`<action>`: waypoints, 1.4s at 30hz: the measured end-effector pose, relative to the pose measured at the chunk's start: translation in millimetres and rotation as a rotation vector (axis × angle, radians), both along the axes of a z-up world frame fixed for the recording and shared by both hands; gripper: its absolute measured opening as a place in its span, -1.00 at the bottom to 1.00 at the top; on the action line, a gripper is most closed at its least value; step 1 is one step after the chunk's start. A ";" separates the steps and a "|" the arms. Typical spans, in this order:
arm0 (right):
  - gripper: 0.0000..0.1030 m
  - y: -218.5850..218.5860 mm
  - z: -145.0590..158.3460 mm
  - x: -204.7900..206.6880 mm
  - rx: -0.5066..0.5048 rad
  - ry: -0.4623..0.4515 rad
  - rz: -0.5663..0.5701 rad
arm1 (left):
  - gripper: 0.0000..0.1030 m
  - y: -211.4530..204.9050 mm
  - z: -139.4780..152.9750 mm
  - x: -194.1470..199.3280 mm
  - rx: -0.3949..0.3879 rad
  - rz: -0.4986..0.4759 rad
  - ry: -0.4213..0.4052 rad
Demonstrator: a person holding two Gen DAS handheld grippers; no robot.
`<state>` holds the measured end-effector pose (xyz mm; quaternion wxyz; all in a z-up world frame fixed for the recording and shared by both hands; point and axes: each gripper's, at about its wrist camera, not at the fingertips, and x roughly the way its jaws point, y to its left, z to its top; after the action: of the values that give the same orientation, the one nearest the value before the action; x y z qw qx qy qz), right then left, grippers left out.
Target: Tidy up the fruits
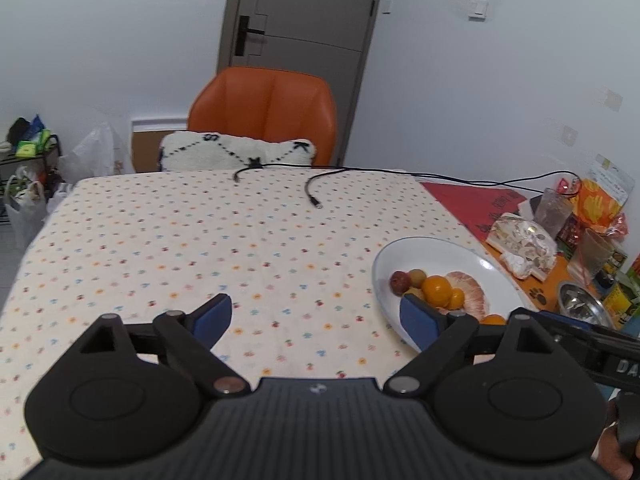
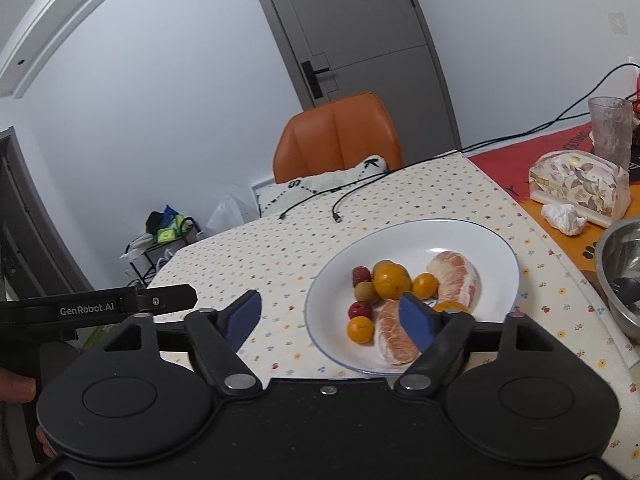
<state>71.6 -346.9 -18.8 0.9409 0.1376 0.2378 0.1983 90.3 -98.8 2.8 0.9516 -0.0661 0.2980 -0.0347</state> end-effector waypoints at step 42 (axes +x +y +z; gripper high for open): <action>1.00 20.6 27.9 -101.1 -0.071 -0.028 0.132 | 1.00 42.3 42.4 -142.6 0.055 0.168 -0.022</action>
<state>-29.5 -326.4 9.1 0.9333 0.0855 0.2401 0.2532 -52.4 -56.5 45.2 0.9559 -0.0645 0.2816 0.0525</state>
